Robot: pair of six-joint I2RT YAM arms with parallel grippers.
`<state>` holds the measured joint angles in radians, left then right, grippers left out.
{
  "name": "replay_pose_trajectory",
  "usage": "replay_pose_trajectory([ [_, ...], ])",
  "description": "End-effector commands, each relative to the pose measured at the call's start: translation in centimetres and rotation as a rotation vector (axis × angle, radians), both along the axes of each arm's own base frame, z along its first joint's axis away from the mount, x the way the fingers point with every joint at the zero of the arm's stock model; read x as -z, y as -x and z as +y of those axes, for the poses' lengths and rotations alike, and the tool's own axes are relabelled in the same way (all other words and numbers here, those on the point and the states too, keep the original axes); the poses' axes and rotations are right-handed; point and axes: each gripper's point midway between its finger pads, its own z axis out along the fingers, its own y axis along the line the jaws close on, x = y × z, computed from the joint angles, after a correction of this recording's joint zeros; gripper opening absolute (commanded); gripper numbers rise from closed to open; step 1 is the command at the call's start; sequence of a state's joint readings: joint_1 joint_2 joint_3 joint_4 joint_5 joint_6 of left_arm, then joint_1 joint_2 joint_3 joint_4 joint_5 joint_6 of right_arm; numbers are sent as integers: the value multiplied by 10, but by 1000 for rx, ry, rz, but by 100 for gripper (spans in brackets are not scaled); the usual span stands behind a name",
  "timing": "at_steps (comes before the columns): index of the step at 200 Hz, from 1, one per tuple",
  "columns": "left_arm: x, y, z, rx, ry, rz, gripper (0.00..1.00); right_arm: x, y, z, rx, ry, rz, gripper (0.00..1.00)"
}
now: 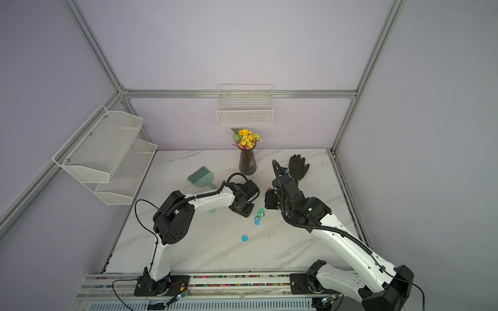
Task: Close the stamp cap
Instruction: Move the cover to the center of the board.
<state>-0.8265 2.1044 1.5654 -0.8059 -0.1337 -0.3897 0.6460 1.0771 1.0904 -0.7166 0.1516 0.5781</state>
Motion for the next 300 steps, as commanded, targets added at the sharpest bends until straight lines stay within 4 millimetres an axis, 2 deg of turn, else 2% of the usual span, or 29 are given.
replay_pose_trajectory([
  [1,-7,3,0,34,-31,-24,38,-9,1,-5,6,9,-15,0],
  [30,-5,6,-1,32,-17,-18,31,-12,1,-5,4,8,-20,0],
  [67,-14,16,2,23,7,-10,28,-13,2,-5,3,6,-19,0],
  [99,-22,49,12,15,22,15,28,-12,2,-6,2,11,-20,0],
  [123,-19,78,23,3,12,41,28,-8,1,-3,-7,14,-11,0],
  [148,-13,94,33,-25,3,65,29,-3,-1,2,-23,14,10,0],
  [175,-12,98,35,-42,9,60,34,-2,-3,7,-32,12,24,0],
  [219,-10,89,34,-34,-28,36,41,-6,-6,11,-40,10,28,0],
  [234,-23,85,35,-35,-18,4,42,-8,-7,12,-43,10,29,0],
  [256,-59,76,40,-65,26,-91,45,-8,-8,16,-58,14,46,0],
  [278,-93,69,50,-92,58,-166,46,2,-8,27,-94,12,99,0],
  [300,-115,61,71,-141,82,-211,47,18,-5,40,-125,6,170,0],
])
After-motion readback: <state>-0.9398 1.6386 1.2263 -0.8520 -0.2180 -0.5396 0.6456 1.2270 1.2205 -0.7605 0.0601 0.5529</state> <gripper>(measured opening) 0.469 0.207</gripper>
